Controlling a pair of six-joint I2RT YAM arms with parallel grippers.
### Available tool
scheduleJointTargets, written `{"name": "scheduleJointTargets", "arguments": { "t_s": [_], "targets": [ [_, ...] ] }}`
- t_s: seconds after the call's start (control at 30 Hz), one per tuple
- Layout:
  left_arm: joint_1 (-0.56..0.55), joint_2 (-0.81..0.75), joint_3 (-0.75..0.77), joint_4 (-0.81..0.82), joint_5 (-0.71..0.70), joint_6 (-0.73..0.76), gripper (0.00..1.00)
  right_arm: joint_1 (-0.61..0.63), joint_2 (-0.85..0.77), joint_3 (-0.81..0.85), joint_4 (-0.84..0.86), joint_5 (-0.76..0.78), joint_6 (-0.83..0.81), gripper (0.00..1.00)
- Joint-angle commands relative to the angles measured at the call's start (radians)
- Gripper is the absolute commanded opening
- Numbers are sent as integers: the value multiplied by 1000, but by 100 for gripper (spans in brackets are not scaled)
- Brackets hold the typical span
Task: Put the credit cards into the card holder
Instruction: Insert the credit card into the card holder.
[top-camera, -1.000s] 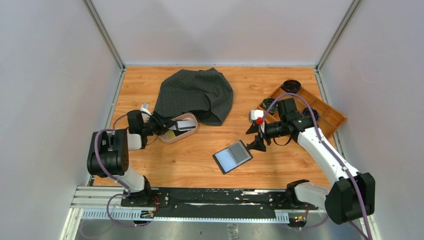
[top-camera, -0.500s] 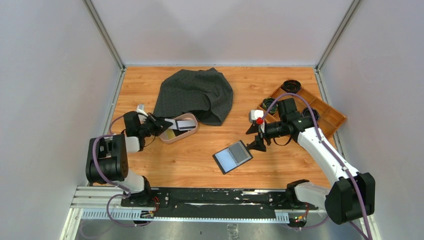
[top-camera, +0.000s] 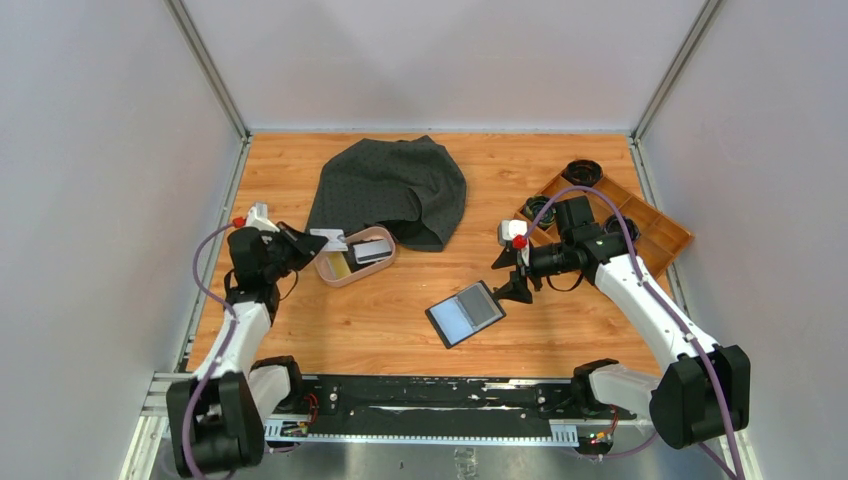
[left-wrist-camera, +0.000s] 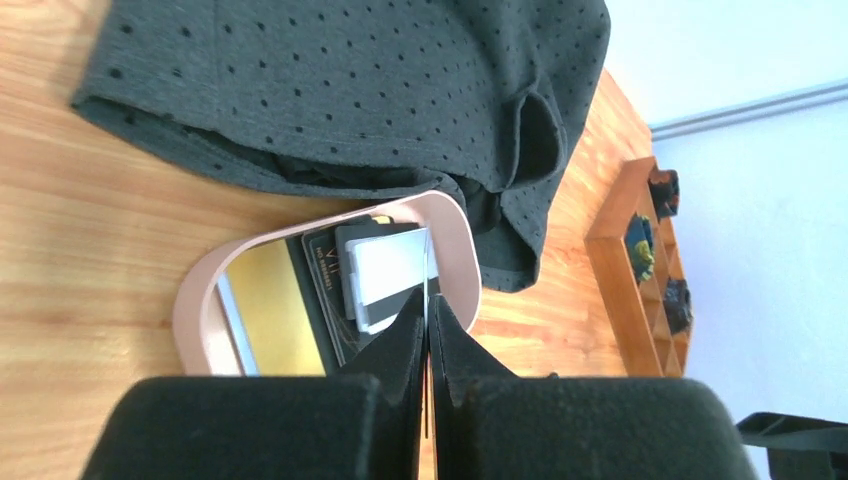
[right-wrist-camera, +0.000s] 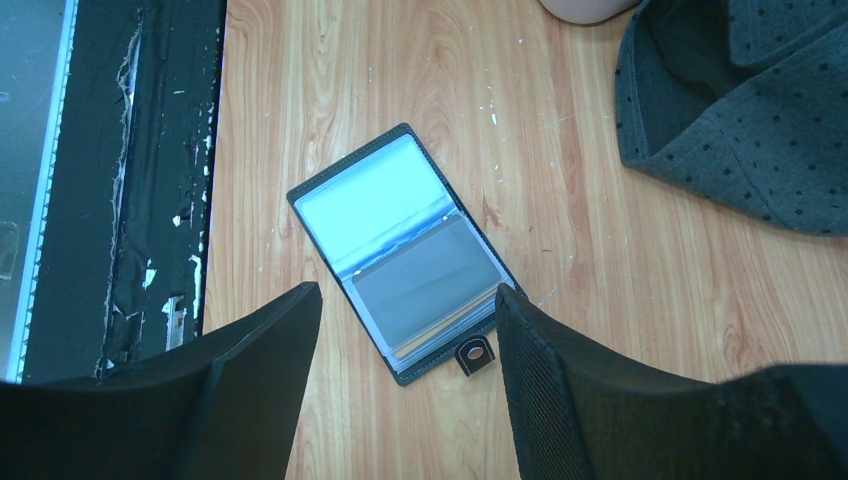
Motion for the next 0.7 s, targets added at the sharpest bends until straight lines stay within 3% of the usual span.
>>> {"name": "scheduleJointTargets", "arguments": {
  "t_s": [0.0,0.1,0.23,0.33,0.47,0.67],
  "targets": [
    [6,-173,30,-285,-128,101,0,-1,-1,-8,-32,-34,-22,68],
    [5,-243,58,-348,-99,128,0,2,-1,-8,-33,-38,-25,68],
    [-1,-241,49,-224,138,84,0,5,-5,-14,-37,-62,-29,69],
    [-76,-228,76,-217,246,141,0,7,-7,-11,-56,-94,-44,69],
    [-307,-256,103,-217,235,223,0,14,-12,-12,-66,-145,-45,71],
    [-645,-233,109,-160,92,357,0,27,-11,-8,-87,-192,-38,74]
  ]
}}
